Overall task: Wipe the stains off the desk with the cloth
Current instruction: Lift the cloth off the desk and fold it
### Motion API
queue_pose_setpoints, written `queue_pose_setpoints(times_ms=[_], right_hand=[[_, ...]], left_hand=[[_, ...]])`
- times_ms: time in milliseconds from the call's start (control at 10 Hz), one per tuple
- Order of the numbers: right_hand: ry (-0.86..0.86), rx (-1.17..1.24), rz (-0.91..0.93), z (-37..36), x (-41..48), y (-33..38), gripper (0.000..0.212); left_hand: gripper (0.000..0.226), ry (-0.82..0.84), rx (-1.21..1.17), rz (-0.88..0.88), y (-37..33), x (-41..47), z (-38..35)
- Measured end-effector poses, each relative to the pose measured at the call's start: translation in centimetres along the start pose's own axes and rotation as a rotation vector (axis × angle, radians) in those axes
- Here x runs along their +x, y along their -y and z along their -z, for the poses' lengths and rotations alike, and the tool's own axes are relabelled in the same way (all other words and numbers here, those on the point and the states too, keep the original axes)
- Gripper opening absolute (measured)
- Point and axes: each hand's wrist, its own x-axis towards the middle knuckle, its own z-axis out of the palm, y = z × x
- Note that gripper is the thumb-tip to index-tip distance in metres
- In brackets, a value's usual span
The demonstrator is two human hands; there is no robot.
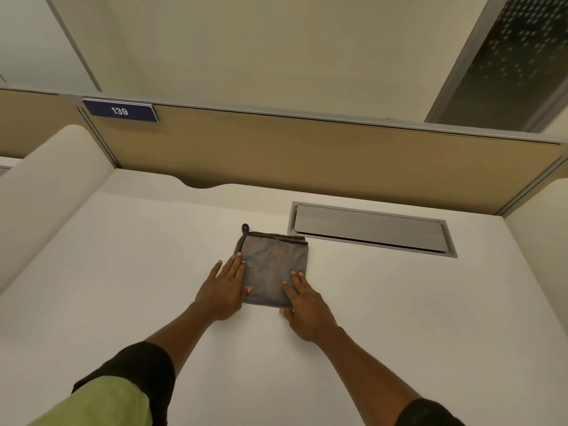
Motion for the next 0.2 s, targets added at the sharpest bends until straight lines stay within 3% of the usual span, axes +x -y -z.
queue_pose_setpoints(times_ms=[200], right_hand=[[-0.095,0.056,-0.089,2.4,-4.8,-2.4,0.050]], left_hand=[[0.072,-0.018,0.079,0.032,-2.5,-0.2,0.6]])
